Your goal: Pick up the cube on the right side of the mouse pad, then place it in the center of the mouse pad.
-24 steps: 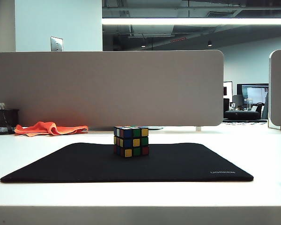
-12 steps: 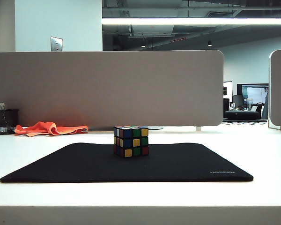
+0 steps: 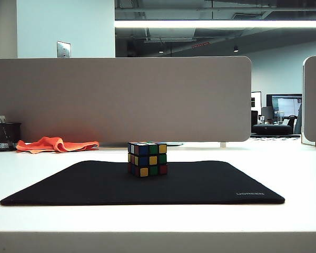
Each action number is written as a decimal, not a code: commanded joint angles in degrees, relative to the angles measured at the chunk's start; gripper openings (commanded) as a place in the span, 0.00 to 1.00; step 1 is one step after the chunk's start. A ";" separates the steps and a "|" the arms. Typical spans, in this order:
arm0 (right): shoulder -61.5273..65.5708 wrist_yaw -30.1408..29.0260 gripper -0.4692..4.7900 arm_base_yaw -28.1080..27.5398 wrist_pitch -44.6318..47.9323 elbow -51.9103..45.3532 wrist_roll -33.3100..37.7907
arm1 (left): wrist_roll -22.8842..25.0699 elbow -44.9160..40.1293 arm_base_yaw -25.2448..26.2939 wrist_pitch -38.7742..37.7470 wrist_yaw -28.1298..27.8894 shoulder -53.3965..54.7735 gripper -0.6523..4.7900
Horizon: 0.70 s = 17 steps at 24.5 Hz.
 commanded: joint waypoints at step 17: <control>-3.63 -6.03 0.14 0.13 8.17 -8.11 -1.62 | 4.13 -8.66 0.09 11.82 -1.68 -0.31 0.11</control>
